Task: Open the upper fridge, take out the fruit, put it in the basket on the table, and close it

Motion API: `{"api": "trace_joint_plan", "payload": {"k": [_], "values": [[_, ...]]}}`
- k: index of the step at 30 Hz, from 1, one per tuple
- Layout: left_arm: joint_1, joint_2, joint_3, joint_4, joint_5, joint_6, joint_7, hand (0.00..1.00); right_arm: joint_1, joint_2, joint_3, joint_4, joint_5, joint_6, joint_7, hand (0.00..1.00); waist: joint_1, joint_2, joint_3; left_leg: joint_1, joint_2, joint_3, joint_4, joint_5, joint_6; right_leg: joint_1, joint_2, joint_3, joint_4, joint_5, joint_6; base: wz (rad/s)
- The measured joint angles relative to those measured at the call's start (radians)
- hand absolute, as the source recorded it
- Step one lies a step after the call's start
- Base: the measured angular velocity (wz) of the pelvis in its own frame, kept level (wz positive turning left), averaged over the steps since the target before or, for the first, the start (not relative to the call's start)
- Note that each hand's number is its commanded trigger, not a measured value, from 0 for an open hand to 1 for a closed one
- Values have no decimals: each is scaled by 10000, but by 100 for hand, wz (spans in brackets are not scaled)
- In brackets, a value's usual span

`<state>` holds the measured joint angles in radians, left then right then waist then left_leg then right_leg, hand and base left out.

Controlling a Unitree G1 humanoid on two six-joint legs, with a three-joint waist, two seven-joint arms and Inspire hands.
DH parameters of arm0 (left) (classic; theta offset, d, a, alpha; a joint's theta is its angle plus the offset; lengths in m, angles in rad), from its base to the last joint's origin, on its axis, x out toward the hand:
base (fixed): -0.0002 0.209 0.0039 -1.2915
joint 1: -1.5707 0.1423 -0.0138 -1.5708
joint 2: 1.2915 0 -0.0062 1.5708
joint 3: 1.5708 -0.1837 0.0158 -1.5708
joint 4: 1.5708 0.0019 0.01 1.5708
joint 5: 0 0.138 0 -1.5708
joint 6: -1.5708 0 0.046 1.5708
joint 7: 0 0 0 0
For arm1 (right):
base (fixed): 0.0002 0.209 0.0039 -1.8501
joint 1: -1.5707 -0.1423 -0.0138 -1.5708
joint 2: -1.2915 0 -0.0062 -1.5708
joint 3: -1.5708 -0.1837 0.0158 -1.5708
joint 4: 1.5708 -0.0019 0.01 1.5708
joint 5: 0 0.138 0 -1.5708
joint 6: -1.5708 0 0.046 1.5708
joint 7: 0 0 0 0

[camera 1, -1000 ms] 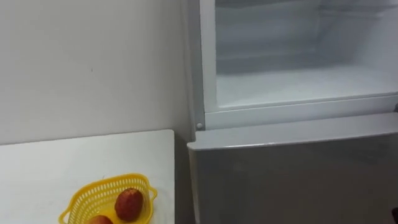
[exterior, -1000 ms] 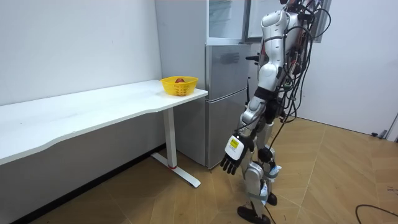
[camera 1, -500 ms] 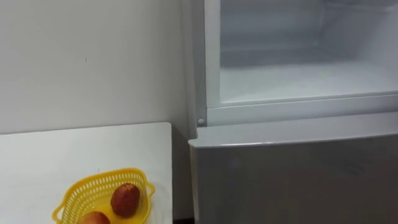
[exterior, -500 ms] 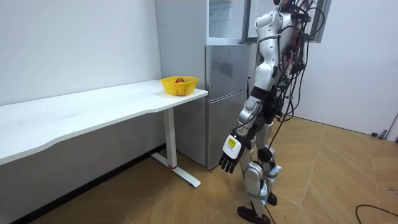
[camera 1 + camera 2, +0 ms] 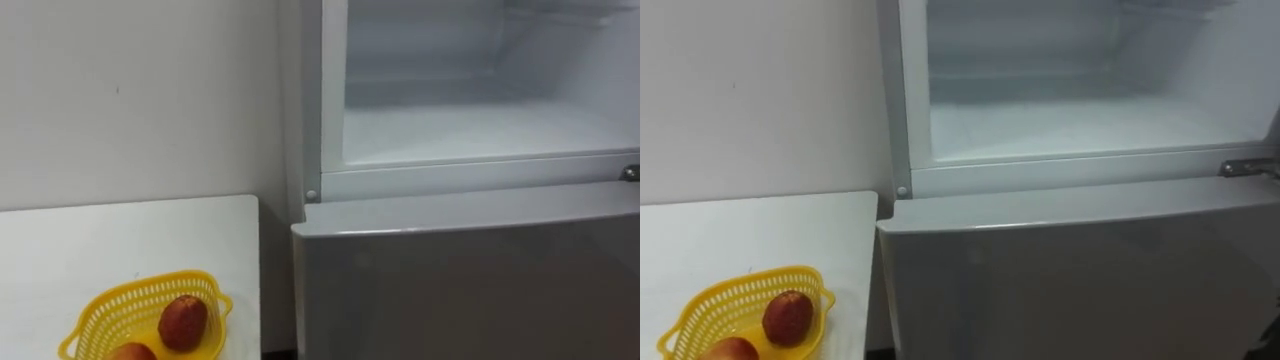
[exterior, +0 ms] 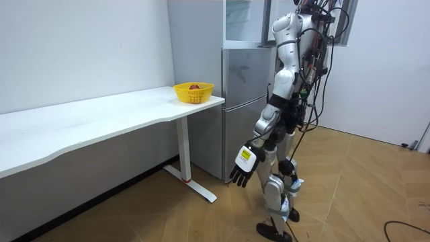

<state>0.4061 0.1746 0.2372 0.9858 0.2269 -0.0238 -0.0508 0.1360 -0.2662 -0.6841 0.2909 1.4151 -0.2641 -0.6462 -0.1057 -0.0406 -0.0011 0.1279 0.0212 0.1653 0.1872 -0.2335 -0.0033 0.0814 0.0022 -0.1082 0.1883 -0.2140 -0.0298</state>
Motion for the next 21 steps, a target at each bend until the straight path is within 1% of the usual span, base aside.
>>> {"api": "trace_joint_plan", "payload": {"k": [2,3,4,6,9,10,11,13,14,16,20,21], "values": [[1,3,-2,-88,13,0,-11,0,-96,-147,-128,285,61,16,141,0,2,-9,-3,16,-1,0,0,0,0,-6,5,8,11,0,0,0],[3,3,39,-98,12,0,-28,0,-285,-216,-262,525,59,39,224,0,-12,-10,-3,33,2,-1,-1,0,0,-13,24,27,10,5,-5,0],[4,0,164,-111,12,0,-52,0,-467,-263,-470,737,63,45,274,0,-22,-24,-7,31,4,-1,-3,0,0,-15,27,22,8,7,-7,0],[86,-1,340,-223,12,0,-47,0,-600,-415,-586,980,167,41,295,0,-21,-54,-8,31,9,-4,-12,0,0,-12,26,16,0,8,-9,0],[201,1,381,-316,21,3,-26,0,-833,-524,-870,1092,435,57,389,0,-45,-96,-4,31,11,-6,-28,1,0,-11,24,1,-7,12,-15,0],[204,1,400,-317,22,7,-25,0,-923,-677,-921,1301,513,81,397,0,-43,-123,-6,33,8,-7,-36,1,0,-7,33,-6,-3,12,-15,0],[209,1,412,-322,22,14,-24,0,-994,-732,-992,1386,522,143,398,0,-48,-142,-5,33,4,-8,-39,1,0,1,40,-14,-1,12,-15,0],[208,-3,560,-351,33,41,-29,0,-1277,-987,-1222,1760,507,327,418,0,-46,-214,-6,36,-1,-7,-57,1,0,3,53,-8,8,13,-14,0],[206,-2,618,-353,35,44,-29,0,-1342,-1032,-1273,1809,497,369,430,0,-40,-236,-6,30,-1,-7,-59,1,0,1,54,-7,11,12,-14,0],[198,9,781,-357,50,143,-39,0,-1644,-1360,-1272,2118,455,495,478,0,-47,-281,-2,7,-6,-3,-58,1,0,-10,56,20,-6,12,-13,-3],[118,12,898,-442,143,305,-116,0,-2071,-1798,-1297,2150,329,615,482,0,-59,-290,-7,-129,-8,3,-58,1,0,-186,61,35,19,17,-14,-2],[81,10,1033,-441,207,326,-176,0,-2230,-1970,-1337,2190,329,694,500,0,-50,-288,-7,-163,-3,1,-65,1,0,-243,61,13,64,19,-16,0]]}}
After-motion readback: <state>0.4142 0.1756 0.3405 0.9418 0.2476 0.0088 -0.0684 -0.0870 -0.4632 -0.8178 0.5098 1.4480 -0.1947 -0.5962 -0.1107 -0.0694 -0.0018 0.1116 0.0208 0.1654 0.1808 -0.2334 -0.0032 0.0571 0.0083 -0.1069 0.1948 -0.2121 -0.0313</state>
